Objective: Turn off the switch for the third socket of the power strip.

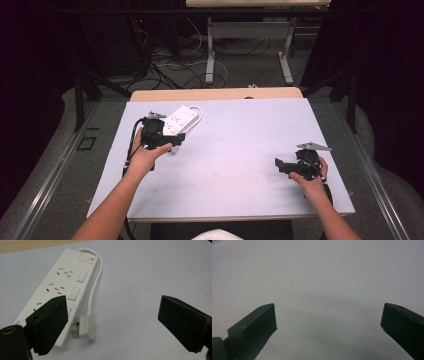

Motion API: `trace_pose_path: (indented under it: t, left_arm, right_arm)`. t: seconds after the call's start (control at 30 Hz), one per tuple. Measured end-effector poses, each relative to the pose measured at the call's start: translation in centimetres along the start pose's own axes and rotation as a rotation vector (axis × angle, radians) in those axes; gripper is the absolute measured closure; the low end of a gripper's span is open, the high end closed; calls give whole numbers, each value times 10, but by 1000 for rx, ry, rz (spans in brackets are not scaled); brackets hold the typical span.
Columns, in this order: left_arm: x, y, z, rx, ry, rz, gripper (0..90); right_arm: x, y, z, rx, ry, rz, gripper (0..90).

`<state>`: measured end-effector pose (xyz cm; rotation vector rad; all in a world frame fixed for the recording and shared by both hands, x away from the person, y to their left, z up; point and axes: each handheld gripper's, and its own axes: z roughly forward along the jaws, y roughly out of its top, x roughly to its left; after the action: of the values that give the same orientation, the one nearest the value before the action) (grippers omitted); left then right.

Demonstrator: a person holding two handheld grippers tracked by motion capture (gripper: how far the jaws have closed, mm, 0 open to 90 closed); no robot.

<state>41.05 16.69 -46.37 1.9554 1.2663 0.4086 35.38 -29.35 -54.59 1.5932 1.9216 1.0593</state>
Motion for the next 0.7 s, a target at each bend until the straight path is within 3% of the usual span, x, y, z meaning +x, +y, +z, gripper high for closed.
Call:
trace_pose_path:
  t: [0.13,0.7]
  left_arm:
    - [-1,-5,-1,-15,-12,17,2]
    - [-4,-36,-16,-53,19,89,2]
  right_arm:
    - [0,0,0,1,0,-1,0]
    - [1,0,0,2,4,0,0]
